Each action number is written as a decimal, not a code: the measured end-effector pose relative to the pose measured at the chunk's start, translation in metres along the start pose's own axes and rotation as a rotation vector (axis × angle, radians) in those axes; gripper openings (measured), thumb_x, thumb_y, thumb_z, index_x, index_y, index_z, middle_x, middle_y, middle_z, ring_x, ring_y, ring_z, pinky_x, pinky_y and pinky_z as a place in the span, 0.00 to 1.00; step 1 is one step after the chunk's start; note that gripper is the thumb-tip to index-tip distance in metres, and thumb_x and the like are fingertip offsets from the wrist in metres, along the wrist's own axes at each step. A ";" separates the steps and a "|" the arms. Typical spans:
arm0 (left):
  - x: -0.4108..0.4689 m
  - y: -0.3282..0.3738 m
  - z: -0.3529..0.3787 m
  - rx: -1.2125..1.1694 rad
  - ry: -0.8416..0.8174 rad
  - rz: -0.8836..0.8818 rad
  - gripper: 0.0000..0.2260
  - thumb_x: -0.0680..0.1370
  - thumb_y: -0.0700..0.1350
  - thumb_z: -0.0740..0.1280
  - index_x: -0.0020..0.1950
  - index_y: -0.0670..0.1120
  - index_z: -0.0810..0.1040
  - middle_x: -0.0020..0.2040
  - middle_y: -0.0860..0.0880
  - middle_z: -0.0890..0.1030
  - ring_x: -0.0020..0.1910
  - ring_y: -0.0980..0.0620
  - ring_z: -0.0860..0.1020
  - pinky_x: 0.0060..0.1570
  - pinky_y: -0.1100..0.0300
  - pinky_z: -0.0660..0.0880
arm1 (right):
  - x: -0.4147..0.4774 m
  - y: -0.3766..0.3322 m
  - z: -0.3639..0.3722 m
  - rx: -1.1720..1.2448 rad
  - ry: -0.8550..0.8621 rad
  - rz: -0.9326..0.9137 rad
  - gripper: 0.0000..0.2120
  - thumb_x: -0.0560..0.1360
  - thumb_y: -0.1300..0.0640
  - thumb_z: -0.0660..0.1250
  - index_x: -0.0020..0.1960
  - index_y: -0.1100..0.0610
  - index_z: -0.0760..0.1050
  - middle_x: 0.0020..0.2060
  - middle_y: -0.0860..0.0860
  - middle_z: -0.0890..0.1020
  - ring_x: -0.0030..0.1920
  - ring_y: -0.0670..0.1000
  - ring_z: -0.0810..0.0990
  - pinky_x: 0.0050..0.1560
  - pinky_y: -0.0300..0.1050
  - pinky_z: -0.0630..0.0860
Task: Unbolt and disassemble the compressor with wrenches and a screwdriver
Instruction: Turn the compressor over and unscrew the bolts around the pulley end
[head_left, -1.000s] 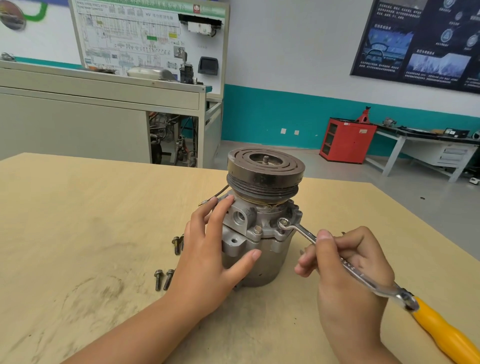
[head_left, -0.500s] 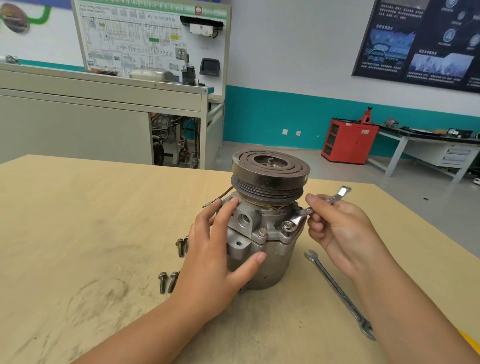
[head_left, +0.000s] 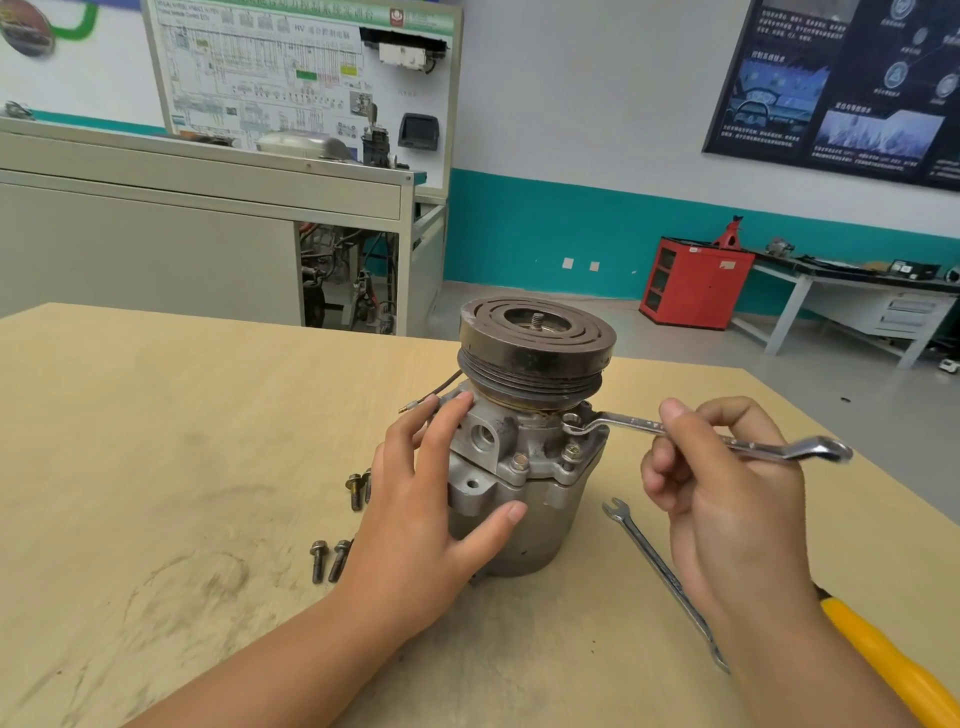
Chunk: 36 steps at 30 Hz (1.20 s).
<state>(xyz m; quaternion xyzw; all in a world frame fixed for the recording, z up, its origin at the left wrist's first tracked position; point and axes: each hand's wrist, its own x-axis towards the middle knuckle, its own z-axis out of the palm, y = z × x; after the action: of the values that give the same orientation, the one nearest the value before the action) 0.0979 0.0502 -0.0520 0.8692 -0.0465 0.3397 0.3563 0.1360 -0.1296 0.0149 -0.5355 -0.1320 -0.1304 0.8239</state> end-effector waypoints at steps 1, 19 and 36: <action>0.000 0.000 0.000 0.000 0.001 0.002 0.34 0.67 0.66 0.63 0.66 0.77 0.45 0.70 0.60 0.55 0.71 0.58 0.56 0.64 0.62 0.58 | -0.006 0.000 0.001 -0.054 0.006 -0.048 0.14 0.75 0.65 0.66 0.33 0.54 0.70 0.22 0.52 0.74 0.22 0.49 0.72 0.21 0.36 0.65; -0.001 0.000 -0.001 -0.002 -0.002 -0.006 0.34 0.66 0.68 0.60 0.66 0.77 0.44 0.70 0.61 0.55 0.71 0.58 0.56 0.64 0.61 0.58 | -0.013 -0.003 -0.009 -0.099 0.028 0.209 0.14 0.75 0.66 0.65 0.33 0.58 0.66 0.20 0.50 0.69 0.20 0.47 0.65 0.18 0.34 0.60; -0.001 0.000 -0.001 -0.017 -0.006 -0.009 0.35 0.66 0.68 0.61 0.66 0.77 0.44 0.69 0.64 0.55 0.72 0.57 0.56 0.65 0.61 0.58 | 0.057 0.023 0.010 -0.270 -0.203 0.304 0.07 0.79 0.59 0.63 0.55 0.59 0.71 0.26 0.47 0.67 0.24 0.43 0.61 0.23 0.34 0.60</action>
<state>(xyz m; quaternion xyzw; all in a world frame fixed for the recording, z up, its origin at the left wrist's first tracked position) 0.0968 0.0511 -0.0518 0.8675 -0.0465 0.3349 0.3650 0.1966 -0.1155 0.0201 -0.6650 -0.1132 0.0332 0.7374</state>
